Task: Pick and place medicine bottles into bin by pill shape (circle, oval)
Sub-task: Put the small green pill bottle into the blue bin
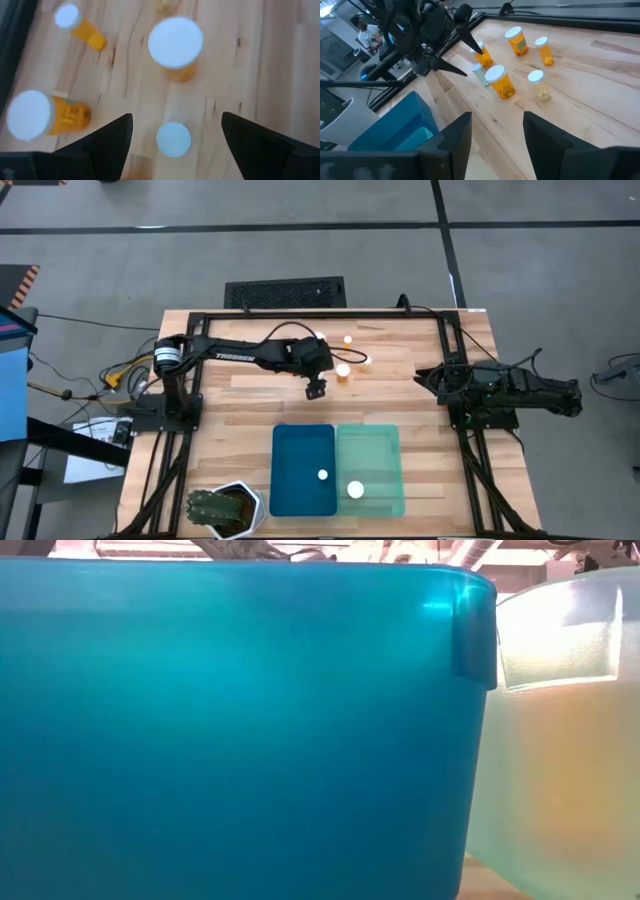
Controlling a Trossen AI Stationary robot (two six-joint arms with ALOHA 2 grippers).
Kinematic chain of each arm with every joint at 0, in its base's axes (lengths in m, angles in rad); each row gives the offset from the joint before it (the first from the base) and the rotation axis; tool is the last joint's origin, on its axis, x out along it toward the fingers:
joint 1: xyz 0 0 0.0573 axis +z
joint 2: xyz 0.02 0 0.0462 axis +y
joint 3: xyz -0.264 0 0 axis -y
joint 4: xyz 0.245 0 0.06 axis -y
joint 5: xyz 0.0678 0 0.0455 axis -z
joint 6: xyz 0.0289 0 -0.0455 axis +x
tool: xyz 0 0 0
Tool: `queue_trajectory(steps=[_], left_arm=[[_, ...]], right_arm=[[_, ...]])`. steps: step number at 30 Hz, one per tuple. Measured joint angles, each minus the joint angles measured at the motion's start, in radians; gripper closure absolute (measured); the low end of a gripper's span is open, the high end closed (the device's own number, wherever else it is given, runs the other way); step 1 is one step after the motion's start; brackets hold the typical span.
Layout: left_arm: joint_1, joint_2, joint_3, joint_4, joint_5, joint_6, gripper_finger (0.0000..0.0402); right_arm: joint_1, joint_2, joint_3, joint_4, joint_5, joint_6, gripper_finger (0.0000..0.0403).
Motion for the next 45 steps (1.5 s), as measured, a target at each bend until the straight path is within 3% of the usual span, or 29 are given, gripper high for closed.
queue_trajectory(steps=[23, 34, 45], left_arm=[[0.019, -0.001, -0.079, 0.1, 0.002, 0.055, 0.0104], [0.02, 0.008, -0.081, 0.09, 0.024, 0.079, 0.017], [0.021, 0.025, -0.094, 0.091, 0.016, 0.067, 0.0176]], right_arm=[[0.0, 0.0, 0.0, 0.0, 0.0, 0.011, 0.0216], [0.0, 0.0, 0.0, 0.0, 0.0, 0.013, 0.0217], [0.0, 0.0, 0.0, 0.0, 0.001, 0.012, 0.0214]])
